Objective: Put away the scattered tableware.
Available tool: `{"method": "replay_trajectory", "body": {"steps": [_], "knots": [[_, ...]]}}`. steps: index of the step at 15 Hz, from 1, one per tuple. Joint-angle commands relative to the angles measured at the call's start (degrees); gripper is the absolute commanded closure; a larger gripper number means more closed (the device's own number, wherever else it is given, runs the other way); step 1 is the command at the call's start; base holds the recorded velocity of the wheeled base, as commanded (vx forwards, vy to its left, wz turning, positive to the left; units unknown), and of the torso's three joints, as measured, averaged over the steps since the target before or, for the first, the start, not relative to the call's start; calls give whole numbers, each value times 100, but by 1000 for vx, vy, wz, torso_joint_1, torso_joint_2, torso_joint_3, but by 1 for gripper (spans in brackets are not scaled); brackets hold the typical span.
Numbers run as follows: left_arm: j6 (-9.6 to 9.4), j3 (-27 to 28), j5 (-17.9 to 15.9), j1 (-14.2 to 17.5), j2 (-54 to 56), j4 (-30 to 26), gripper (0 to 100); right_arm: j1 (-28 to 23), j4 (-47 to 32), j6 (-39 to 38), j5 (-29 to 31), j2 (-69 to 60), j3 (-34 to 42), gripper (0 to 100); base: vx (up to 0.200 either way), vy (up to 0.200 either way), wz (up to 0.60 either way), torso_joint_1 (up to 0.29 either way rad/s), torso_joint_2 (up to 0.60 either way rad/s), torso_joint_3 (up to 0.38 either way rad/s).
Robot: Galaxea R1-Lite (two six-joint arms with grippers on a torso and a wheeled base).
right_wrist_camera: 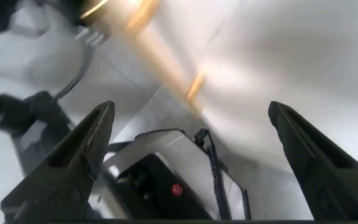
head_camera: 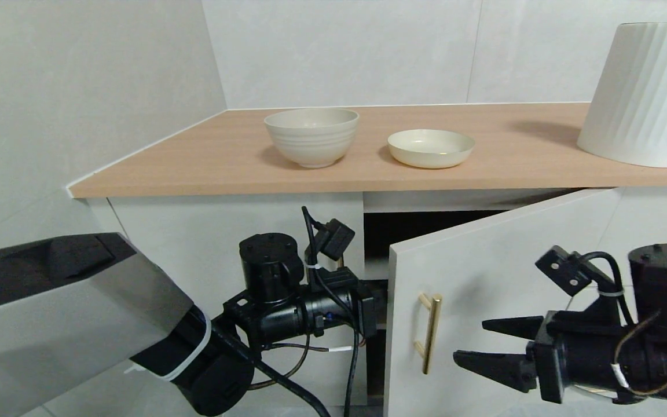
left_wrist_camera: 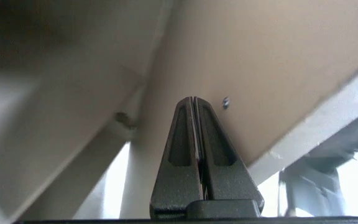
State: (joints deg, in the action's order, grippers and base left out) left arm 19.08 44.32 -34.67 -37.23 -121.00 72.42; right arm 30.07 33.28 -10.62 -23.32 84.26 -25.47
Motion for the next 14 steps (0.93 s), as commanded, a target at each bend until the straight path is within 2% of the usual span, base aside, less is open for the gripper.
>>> {"method": "replay_trajectory", "body": {"steps": [1,3,7,9,12,14], "knots": [[-1,103,57,-21,15,-79,100,-19,-129,25,-50,-648,235,0,0,0,0,0,0,0],[-1,94,83,-109,33,-150,100,-19,-111,25,-50,-639,270,0,0,0,0,0,0,0],[-1,147,92,-135,-81,-167,100,-19,-129,25,-41,-657,279,0,-200,0,0,6,2,4],[-1,463,92,-118,-310,-334,100,-19,-120,25,-41,-639,279,0,-200,0,0,-2,2,9],[-1,788,92,-100,-582,-510,100,-19,-129,25,-50,-657,297,0,0,0,0,0,0,0],[-1,788,101,-109,-538,-510,100,-19,-102,25,-41,-692,332,0,0,0,0,0,0,0]]}}
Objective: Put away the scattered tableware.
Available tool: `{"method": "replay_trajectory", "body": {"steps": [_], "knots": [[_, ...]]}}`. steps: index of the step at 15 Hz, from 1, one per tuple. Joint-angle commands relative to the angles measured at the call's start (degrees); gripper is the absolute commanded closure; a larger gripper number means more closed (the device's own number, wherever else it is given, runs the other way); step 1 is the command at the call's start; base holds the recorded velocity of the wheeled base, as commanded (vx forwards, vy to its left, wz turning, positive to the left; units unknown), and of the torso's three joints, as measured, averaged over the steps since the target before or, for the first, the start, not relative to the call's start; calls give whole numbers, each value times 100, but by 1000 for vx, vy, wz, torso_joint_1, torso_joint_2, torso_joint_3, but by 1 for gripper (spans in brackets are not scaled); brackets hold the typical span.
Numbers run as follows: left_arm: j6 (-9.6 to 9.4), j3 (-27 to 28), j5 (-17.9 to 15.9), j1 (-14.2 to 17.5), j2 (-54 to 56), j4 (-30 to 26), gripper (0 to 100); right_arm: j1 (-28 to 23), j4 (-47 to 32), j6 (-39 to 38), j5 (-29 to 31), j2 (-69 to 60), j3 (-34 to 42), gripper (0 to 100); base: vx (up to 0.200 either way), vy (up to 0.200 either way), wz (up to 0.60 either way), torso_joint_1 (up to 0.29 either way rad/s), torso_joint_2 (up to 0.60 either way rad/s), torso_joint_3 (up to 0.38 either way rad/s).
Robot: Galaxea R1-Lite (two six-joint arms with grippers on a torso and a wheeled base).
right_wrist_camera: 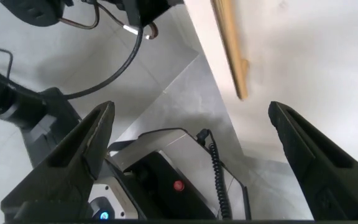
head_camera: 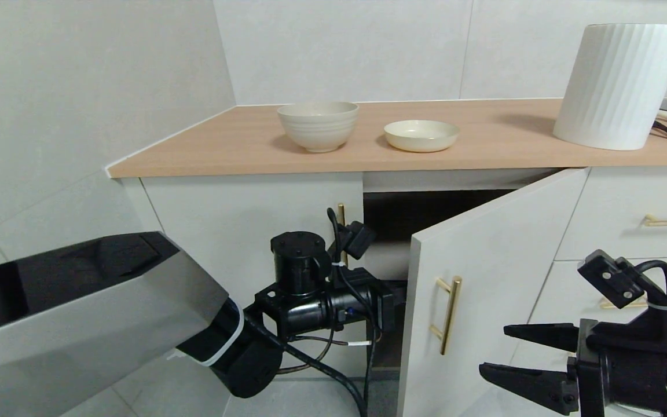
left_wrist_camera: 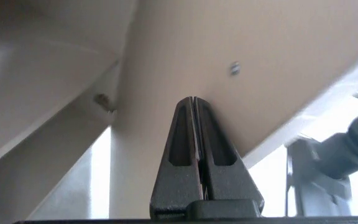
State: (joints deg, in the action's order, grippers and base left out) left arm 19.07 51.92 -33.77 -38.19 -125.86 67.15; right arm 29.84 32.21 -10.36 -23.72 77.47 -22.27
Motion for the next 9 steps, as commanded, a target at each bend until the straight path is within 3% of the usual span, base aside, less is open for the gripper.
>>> {"method": "replay_trajectory", "body": {"steps": [1,4,9], "knots": [[9,55,2,-13,-44,9,100,4,5,8,-10,-22,12,0,0,0,0,0,0,0],[9,222,55,-22,-79,-219,100,4,5,8,-10,-30,21,0,-200,0,0,9,5,2],[18,688,72,-13,-352,-501,100,4,5,8,-18,-48,48,0,0,0,0,0,0,0]]}}
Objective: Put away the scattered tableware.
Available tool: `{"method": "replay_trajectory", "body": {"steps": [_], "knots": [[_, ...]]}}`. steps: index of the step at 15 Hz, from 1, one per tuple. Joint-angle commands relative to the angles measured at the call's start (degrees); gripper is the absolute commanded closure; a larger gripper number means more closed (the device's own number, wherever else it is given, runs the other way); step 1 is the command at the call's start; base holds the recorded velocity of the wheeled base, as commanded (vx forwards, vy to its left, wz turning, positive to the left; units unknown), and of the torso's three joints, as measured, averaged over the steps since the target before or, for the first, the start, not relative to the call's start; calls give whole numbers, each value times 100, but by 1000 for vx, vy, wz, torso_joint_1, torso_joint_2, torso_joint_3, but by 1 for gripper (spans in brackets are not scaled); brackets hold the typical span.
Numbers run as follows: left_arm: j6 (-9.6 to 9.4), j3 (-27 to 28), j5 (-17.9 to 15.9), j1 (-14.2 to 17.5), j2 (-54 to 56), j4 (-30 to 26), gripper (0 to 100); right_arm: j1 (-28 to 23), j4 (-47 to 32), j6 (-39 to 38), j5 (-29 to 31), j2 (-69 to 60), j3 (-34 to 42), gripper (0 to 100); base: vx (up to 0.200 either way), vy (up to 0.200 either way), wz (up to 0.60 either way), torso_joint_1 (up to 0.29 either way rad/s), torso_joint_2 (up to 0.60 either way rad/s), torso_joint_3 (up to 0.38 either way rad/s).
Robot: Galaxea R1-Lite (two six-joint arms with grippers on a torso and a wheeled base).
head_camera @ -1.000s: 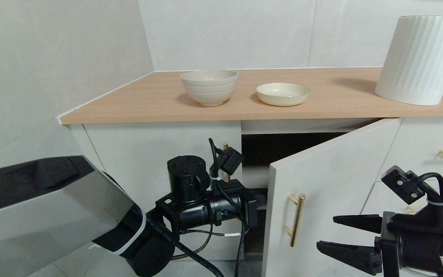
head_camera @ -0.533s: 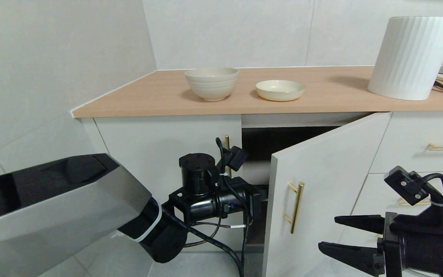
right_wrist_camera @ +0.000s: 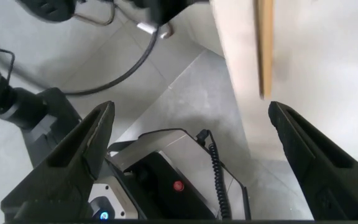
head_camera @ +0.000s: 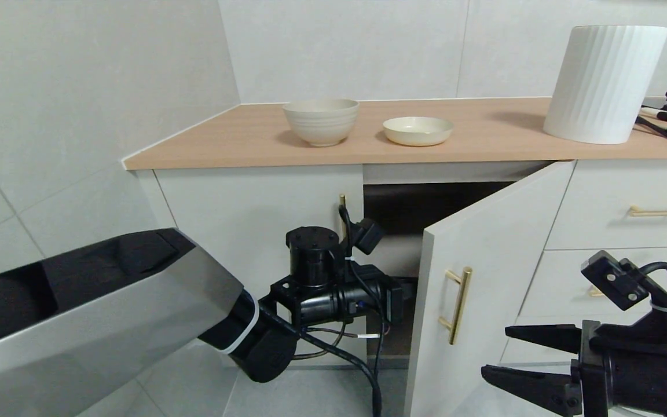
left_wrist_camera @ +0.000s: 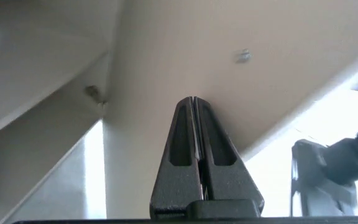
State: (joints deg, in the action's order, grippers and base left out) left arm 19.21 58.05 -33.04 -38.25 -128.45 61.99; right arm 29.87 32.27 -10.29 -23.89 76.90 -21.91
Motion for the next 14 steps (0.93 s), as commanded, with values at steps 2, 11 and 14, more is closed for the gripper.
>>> {"method": "replay_trajectory", "body": {"steps": [2,11,14], "knots": [[4,110,96,-33,-119,6,100,28,8,1,-10,-61,20,0,0,0,0,0,0,0],[4,22,307,-1009,233,-196,100,924,-72,1,-36,-905,125,0,0,0,0,0,0,0],[-5,251,307,-1422,180,-460,100,1513,-397,9,-36,-1397,125,0,0,0,0,0,0,0]]}}
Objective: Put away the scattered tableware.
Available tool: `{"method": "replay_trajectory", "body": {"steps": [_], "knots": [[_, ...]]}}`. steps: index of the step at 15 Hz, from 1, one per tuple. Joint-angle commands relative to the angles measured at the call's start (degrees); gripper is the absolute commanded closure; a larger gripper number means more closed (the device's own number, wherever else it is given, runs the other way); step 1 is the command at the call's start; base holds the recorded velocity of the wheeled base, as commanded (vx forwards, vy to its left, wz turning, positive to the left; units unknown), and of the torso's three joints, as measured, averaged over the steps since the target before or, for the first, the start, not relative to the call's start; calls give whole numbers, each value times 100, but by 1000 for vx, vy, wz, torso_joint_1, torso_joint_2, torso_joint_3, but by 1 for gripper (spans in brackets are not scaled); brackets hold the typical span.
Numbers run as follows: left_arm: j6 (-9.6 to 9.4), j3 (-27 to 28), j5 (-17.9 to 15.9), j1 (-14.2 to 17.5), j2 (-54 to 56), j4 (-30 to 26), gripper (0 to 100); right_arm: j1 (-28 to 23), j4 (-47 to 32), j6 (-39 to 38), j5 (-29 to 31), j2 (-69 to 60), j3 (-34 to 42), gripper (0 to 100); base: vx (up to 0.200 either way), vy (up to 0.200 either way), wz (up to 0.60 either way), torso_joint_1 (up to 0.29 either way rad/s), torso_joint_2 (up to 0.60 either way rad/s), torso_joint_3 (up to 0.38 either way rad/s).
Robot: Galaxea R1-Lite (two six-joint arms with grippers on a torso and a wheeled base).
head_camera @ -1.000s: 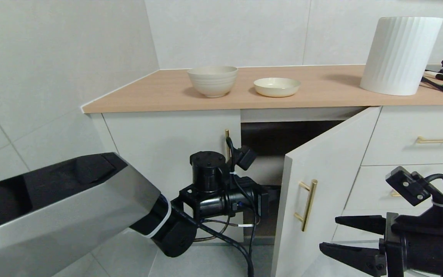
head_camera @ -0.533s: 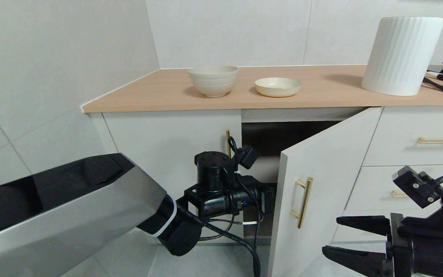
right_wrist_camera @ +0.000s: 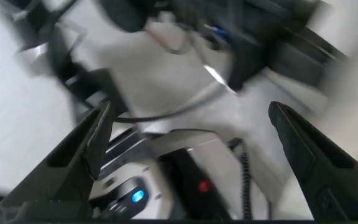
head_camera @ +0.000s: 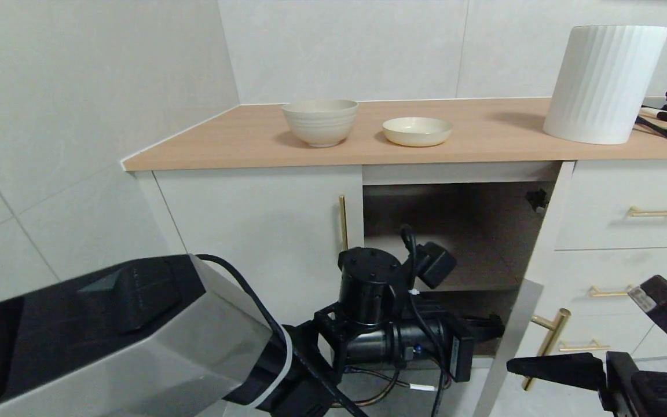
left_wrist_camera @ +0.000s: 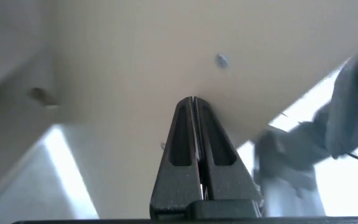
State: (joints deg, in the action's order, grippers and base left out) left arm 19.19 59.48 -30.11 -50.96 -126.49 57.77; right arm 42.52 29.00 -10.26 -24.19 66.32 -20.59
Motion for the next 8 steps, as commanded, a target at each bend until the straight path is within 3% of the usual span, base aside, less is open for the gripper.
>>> {"method": "replay_trajectory", "body": {"steps": [1,5,8], "knots": [[-3,284,14,-318,-69,-196,100,432,-158,-2,-7,-479,-24,0,0,0,0,0,0,0],[24,890,-135,-898,-16,-741,100,591,-167,16,-25,-655,-15,0,0,0,0,0,0,0],[76,996,-135,-1013,177,-987,100,582,-158,7,-34,-673,-24,0,0,0,0,0,0,0]]}}
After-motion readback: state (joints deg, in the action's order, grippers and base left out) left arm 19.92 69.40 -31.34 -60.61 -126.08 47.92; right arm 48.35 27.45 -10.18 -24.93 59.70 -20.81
